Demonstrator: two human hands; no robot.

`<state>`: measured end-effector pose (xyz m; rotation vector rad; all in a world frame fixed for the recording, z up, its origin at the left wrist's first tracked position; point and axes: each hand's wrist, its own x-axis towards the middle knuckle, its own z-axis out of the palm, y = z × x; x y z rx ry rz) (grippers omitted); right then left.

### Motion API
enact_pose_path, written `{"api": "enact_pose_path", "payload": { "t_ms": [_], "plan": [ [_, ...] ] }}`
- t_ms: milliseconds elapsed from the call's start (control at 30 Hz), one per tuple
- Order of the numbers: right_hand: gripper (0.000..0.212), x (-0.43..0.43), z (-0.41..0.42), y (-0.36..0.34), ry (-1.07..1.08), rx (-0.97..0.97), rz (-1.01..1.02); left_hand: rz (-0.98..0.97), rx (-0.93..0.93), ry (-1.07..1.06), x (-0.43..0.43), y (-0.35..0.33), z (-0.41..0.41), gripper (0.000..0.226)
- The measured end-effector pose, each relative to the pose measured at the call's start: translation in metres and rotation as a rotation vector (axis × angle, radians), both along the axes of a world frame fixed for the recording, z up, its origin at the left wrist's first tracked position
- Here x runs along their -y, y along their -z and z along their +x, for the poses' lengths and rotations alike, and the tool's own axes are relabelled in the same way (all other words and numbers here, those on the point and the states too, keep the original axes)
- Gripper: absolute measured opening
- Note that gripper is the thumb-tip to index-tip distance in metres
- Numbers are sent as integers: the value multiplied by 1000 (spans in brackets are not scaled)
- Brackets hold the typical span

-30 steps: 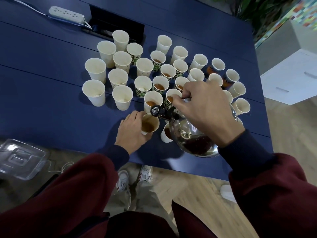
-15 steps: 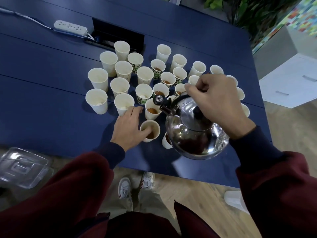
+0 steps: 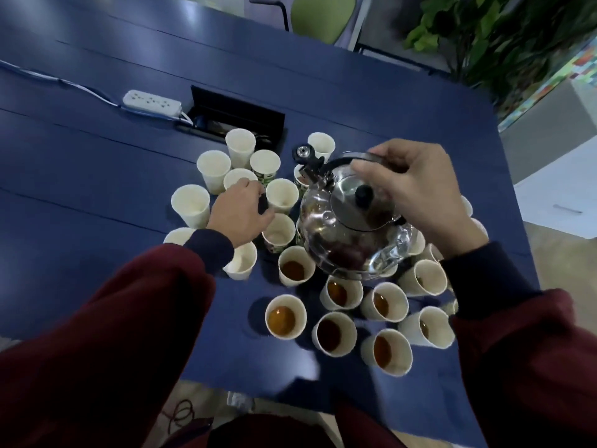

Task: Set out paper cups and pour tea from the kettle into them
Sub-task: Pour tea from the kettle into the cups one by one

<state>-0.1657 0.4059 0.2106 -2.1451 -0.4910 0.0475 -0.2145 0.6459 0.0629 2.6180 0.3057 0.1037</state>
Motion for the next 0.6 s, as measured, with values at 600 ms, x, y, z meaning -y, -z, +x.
{"api": "enact_pose_path", "payload": {
  "t_ms": [600],
  "plan": [
    [33, -57, 96, 25, 89, 145, -204, 264, -230, 219, -17, 29, 98, 75]
  ]
}}
